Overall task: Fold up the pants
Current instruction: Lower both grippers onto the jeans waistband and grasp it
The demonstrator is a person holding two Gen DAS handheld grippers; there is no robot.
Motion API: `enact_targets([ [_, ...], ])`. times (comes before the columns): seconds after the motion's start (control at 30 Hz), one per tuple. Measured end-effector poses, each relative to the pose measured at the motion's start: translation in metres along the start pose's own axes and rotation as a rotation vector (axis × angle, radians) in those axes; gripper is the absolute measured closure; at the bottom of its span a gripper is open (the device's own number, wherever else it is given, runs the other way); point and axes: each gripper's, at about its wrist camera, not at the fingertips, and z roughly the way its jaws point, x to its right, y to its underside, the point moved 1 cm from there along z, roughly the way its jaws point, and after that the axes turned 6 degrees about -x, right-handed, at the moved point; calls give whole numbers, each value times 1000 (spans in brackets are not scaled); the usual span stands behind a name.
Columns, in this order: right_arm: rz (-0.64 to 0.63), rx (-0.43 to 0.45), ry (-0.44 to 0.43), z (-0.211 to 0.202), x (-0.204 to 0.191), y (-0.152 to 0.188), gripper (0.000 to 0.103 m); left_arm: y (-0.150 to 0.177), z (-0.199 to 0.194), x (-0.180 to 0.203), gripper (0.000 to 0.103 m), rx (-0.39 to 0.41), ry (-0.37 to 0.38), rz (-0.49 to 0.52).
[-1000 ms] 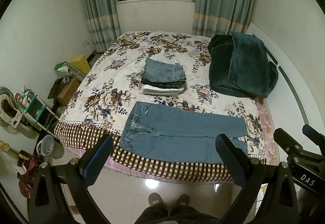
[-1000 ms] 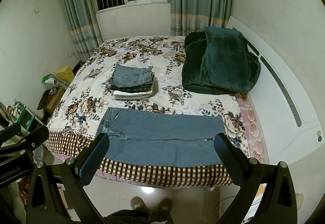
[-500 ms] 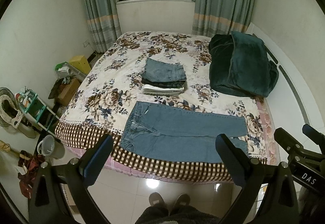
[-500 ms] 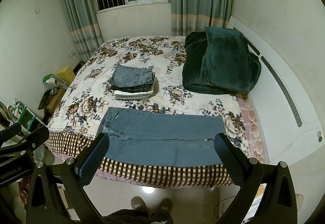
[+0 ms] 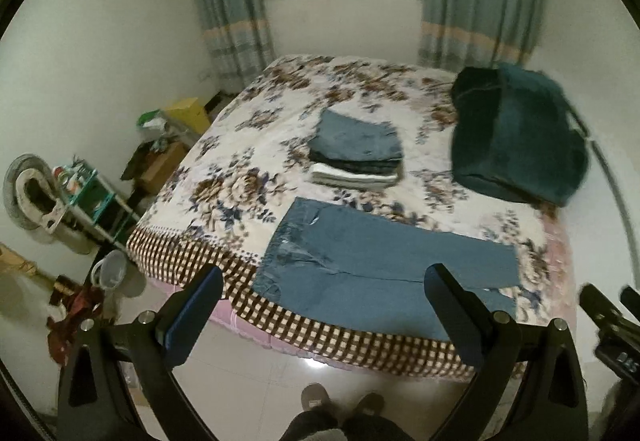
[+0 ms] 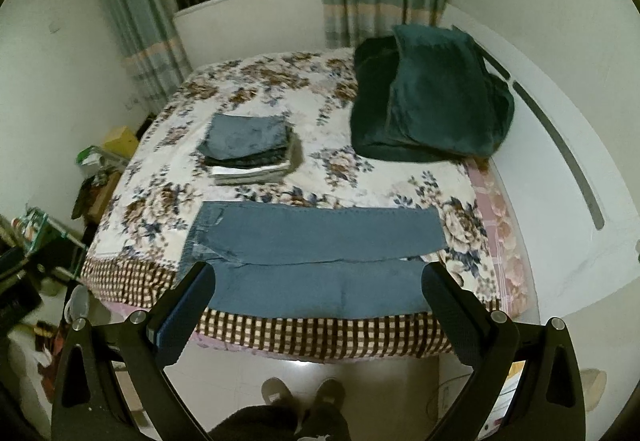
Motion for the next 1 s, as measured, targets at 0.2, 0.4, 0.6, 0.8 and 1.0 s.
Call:
enact_targets([
  [0.2,79,-47,76,94,42,-26,0,-24,95,24,0,-64,-94,-5],
  [0.4,225,-155,128,229,92,-62,0,-47,231,42,0,-248,-129,-43],
  [0.6,446,-290,106,387,147,-93,0,-72,397,49,0,-484,-138,-146],
  [0.8,684,-405,82,548,196,-107,0,-98,551,38,0,-639,-131,-338],
  [1.0,852,-519,82,688,235,-105,0,-112,668,48,0,-718,-133,-468],
])
